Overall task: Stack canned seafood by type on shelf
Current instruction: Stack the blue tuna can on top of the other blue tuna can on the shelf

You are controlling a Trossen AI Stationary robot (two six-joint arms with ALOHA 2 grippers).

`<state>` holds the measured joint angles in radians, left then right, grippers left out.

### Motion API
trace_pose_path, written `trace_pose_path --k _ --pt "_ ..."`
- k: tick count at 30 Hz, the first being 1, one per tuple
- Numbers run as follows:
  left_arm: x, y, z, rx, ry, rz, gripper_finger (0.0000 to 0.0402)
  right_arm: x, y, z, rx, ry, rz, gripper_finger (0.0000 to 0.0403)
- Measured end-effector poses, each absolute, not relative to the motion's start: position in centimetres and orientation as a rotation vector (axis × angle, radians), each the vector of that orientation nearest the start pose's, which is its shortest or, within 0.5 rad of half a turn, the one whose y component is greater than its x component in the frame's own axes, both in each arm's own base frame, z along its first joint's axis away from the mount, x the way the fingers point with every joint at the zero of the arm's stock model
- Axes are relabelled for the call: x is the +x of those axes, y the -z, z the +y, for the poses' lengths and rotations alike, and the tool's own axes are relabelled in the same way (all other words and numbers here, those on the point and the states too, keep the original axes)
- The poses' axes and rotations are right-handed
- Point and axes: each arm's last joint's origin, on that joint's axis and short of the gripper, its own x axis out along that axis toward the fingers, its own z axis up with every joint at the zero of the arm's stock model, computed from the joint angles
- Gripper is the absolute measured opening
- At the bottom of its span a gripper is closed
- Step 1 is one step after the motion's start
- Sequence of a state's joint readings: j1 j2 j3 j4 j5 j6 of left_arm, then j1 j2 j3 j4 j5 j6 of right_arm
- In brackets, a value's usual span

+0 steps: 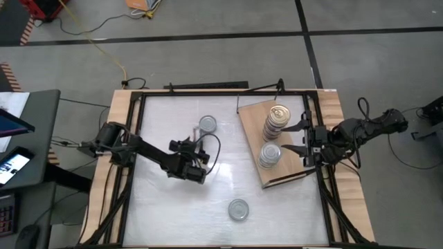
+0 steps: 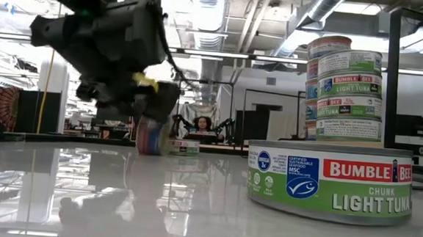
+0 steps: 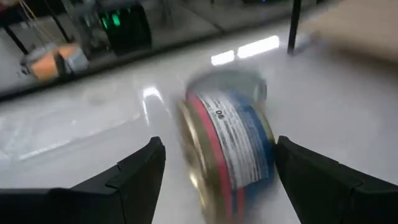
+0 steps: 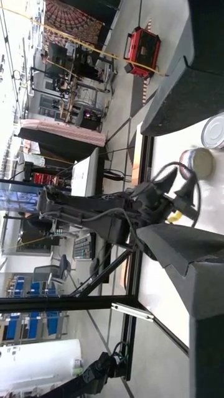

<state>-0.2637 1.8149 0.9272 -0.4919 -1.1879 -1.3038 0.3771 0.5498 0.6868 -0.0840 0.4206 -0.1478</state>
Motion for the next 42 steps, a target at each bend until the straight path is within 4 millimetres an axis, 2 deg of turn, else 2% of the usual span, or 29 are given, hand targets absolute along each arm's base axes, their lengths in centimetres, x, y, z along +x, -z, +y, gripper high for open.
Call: trace_pose_path --k 3,9,16,22,27,30,33,36,39,42 --pt "29.5 -12.2 -5.3 -0.174 -1.160 0.434 0.0290 11.9 -33.9 3.4 -0.127 0.047 -0.046 0.0272" --pt "29.7 -12.0 -5.4 -0.199 -1.116 0.462 0.0290 11.9 -33.9 3.4 -0.130 0.046 -0.046 0.0272" --pt "29.6 -12.1 -5.0 -0.192 -1.156 0.420 0.0290 11.9 -33.9 3.5 -0.126 0.043 -0.045 0.0272" --pt "29.5 -12.6 -5.3 -0.163 -1.094 0.506 0.0290 11.9 -33.9 3.5 -0.118 0.042 -0.039 0.0272" --pt "28.8 -16.1 -5.3 -0.194 -0.964 0.586 0.0290 11.9 -33.8 3.5 -0.106 0.042 -0.030 0.0272" --pt "28.1 -18.7 -5.4 -0.122 -0.800 0.671 0.0290 11.9 -33.6 3.5 -0.112 0.041 -0.017 0.0272" --pt "27.1 -21.1 -5.3 0.082 -0.615 0.759 0.0290 11.9 -33.6 3.5 -0.114 0.041 -0.011 0.0272" --pt "26.3 -23.3 -5.0 0.419 -0.421 0.810 0.0290 12.1 -33.7 3.5 -0.114 0.046 -0.025 0.0272" --pt "25.8 -24.9 -4.5 0.693 -0.310 0.834 0.0290 12.4 -33.8 3.4 -0.106 0.061 -0.037 0.0272" --pt "26.3 -26.0 -2.6 0.739 -0.315 0.874 0.0290 13.0 -33.6 3.4 -0.086 0.079 -0.017 0.0272"
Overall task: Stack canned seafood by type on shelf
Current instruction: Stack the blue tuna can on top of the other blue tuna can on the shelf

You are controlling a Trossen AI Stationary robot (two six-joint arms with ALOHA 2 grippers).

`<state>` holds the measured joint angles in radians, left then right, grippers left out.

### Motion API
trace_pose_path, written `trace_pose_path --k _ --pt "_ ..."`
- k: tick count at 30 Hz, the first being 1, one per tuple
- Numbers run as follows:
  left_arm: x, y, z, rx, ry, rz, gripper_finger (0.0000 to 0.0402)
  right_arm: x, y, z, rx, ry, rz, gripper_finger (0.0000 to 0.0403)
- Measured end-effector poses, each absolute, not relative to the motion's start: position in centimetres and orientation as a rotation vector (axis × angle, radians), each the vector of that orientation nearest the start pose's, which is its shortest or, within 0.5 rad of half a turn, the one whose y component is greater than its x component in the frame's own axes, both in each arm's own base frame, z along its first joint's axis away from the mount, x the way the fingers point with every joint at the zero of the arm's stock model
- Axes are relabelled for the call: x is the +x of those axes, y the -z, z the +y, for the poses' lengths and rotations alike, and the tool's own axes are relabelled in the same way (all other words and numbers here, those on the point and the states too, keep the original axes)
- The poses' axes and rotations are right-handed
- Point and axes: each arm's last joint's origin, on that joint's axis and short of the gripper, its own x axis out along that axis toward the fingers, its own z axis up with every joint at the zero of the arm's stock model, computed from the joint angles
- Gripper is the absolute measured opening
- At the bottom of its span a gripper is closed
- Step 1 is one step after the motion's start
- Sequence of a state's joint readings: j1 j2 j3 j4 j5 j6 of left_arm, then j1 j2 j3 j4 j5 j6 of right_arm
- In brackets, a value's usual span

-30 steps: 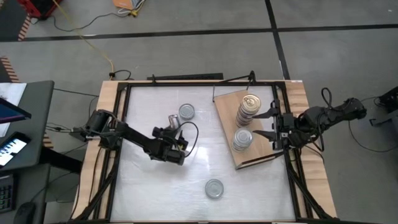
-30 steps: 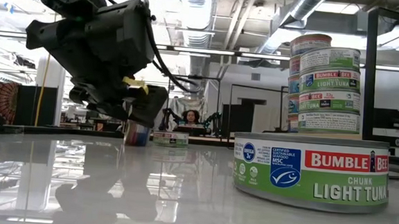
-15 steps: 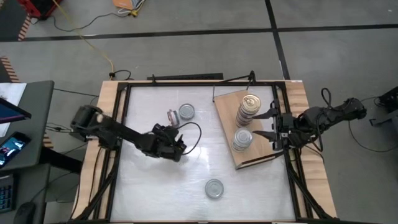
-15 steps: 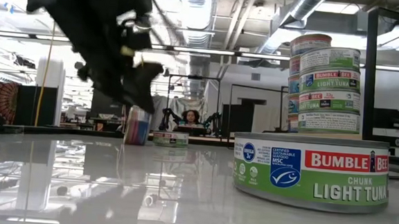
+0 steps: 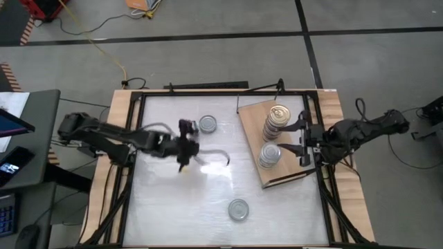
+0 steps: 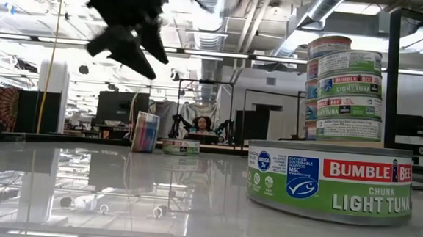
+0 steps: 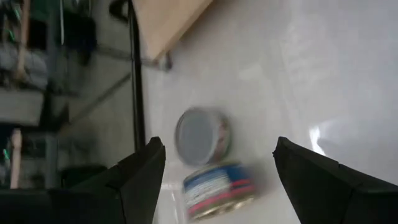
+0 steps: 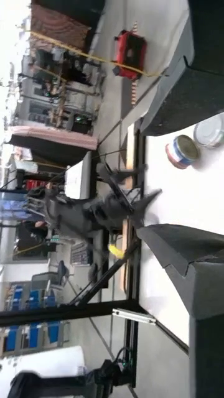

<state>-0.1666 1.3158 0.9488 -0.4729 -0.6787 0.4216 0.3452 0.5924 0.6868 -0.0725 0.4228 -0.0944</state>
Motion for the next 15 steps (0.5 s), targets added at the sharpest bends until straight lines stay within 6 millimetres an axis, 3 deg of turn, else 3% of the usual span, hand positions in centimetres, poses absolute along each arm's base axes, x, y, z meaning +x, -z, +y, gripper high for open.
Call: trace_pose_path --k 4,8,15 --pt "27.5 -26.2 0.9 0.721 -0.265 0.968 0.0290 14.1 -33.0 3.5 -0.045 0.099 0.031 0.0272" --pt "28.0 -26.2 3.4 0.767 -0.090 1.057 0.0290 15.4 -31.9 3.8 -0.005 0.106 0.105 0.0272" --pt "27.2 -25.5 5.6 0.807 0.181 1.217 0.0290 15.9 -30.9 4.0 0.006 0.110 0.189 0.0272"
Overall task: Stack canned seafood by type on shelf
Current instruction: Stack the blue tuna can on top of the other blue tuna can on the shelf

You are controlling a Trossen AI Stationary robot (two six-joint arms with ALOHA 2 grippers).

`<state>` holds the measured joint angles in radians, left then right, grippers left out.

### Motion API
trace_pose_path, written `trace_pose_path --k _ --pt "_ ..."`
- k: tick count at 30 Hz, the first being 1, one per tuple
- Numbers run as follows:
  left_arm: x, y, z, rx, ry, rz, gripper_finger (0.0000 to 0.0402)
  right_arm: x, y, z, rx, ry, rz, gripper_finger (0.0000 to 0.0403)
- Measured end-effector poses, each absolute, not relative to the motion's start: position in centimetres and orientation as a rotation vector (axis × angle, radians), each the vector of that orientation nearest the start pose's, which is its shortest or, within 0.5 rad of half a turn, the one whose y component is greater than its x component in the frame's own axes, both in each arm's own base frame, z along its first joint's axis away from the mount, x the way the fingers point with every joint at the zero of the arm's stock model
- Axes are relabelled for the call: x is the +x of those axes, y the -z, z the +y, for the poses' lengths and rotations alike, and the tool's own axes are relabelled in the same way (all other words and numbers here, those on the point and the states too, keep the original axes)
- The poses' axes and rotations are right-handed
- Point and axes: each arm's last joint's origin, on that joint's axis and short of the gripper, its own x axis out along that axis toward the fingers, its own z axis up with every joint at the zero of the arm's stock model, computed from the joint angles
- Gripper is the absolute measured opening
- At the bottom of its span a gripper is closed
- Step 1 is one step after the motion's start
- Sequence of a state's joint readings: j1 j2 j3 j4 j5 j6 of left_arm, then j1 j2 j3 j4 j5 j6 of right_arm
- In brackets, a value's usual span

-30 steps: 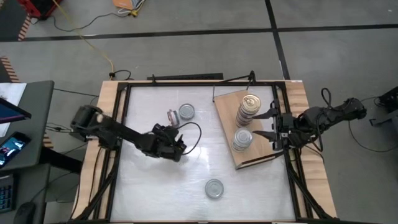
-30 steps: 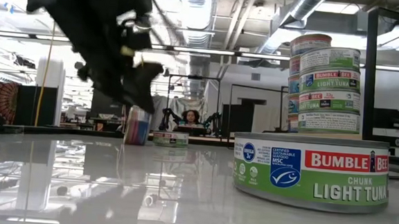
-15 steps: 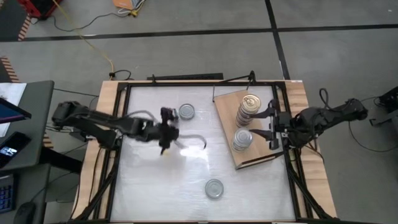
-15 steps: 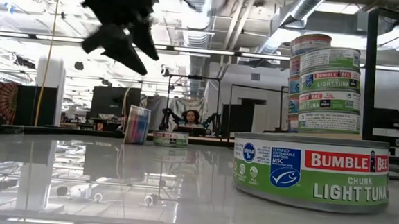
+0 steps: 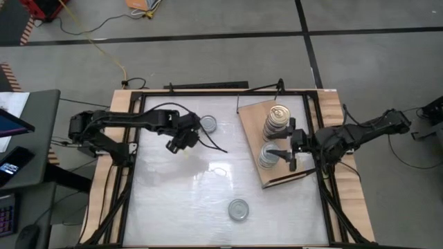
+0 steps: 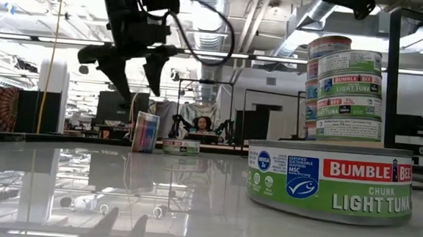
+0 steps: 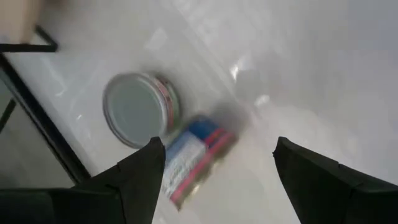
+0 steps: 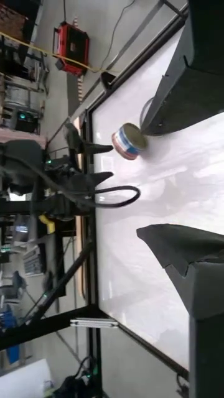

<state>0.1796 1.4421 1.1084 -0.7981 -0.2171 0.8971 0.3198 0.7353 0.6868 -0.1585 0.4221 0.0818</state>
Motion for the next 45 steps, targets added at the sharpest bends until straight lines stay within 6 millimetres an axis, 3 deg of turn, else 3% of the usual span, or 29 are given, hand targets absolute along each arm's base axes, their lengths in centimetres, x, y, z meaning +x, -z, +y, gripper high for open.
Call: trace_pose_path --k 10,18,29,33,45 --pt "28.0 -24.2 6.9 0.893 0.268 1.272 0.0290 16.0 -32.1 3.9 0.014 0.113 0.103 0.0272" --pt "31.4 -22.4 7.7 0.892 0.349 1.396 0.0286 16.2 -32.1 4.0 -0.013 0.110 0.107 0.0272" --pt "34.2 -23.0 8.5 0.850 0.367 1.663 0.0249 16.1 -31.6 4.0 0.010 0.105 0.149 0.0272" --pt "34.1 -23.2 8.2 0.840 0.346 1.694 0.0260 16.1 -31.6 4.0 0.011 0.105 0.157 0.0272" --pt "34.2 -23.3 6.7 0.944 0.527 1.675 0.0321 16.0 -31.5 4.6 -0.020 0.069 0.166 0.0272"
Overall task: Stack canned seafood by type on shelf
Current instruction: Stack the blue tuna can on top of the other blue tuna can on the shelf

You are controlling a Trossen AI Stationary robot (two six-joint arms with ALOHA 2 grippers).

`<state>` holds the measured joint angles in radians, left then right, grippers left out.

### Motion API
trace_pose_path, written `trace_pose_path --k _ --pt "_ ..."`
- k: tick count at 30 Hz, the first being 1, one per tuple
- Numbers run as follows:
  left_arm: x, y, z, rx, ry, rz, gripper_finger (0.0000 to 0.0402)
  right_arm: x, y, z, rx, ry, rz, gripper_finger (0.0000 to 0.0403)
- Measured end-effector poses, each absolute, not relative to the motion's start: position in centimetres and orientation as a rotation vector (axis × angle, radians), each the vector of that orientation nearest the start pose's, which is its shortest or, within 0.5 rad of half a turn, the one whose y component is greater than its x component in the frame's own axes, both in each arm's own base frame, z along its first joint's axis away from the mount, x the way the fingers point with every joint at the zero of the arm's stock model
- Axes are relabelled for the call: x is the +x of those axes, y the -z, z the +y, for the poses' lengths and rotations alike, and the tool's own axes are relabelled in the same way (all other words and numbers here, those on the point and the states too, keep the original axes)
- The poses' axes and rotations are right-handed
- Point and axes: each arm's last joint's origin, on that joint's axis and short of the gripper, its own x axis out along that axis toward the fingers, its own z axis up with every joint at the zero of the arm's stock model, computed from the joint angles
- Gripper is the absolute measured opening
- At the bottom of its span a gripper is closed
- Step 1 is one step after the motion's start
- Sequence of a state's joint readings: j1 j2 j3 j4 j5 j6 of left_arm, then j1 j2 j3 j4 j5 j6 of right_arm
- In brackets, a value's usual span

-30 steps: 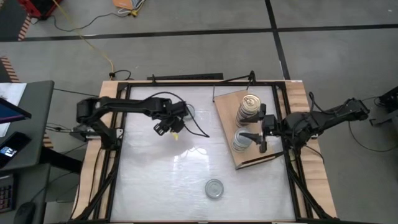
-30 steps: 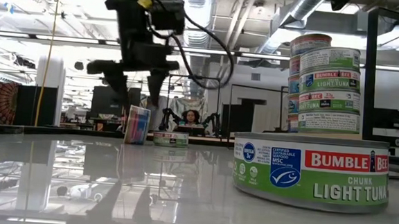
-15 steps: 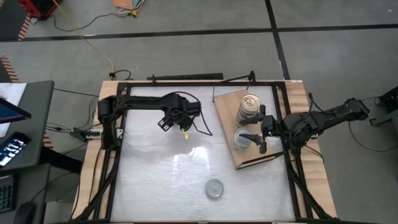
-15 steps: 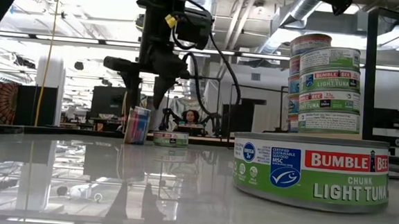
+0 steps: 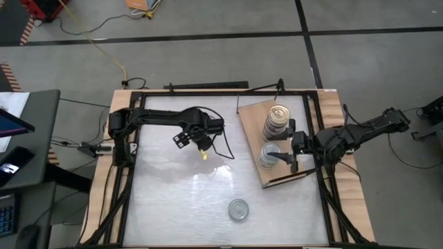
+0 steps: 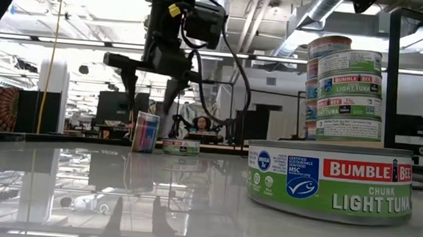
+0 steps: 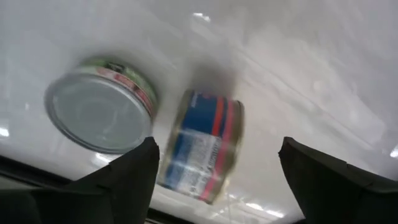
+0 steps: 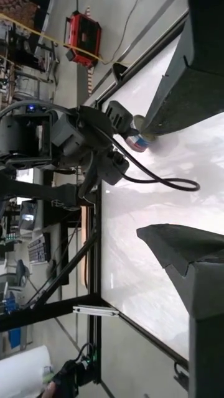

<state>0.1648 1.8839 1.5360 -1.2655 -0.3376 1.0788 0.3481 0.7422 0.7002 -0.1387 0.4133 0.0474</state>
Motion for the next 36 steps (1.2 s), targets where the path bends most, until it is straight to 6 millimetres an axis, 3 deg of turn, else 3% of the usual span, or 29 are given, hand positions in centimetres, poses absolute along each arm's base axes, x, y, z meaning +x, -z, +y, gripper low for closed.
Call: trace_pose_path --k 8,14,24,28,36 --pt "34.3 -23.1 7.9 0.983 0.571 1.625 0.0340 15.9 -31.5 4.5 -0.037 0.070 0.163 0.0272" --pt "33.2 -21.9 9.7 0.966 0.619 1.674 0.0337 15.9 -31.6 4.5 -0.038 0.071 0.157 0.0272" --pt "32.8 -20.2 10.8 1.045 0.683 1.656 0.0331 15.9 -31.6 4.5 -0.043 0.070 0.153 0.0272" --pt "32.7 -20.1 11.0 1.070 0.660 1.684 0.0300 15.9 -31.6 4.5 -0.043 0.070 0.153 0.0272" --pt "32.9 -20.1 11.4 1.102 0.598 1.696 0.0187 15.9 -31.6 4.5 -0.043 0.070 0.153 0.0272"
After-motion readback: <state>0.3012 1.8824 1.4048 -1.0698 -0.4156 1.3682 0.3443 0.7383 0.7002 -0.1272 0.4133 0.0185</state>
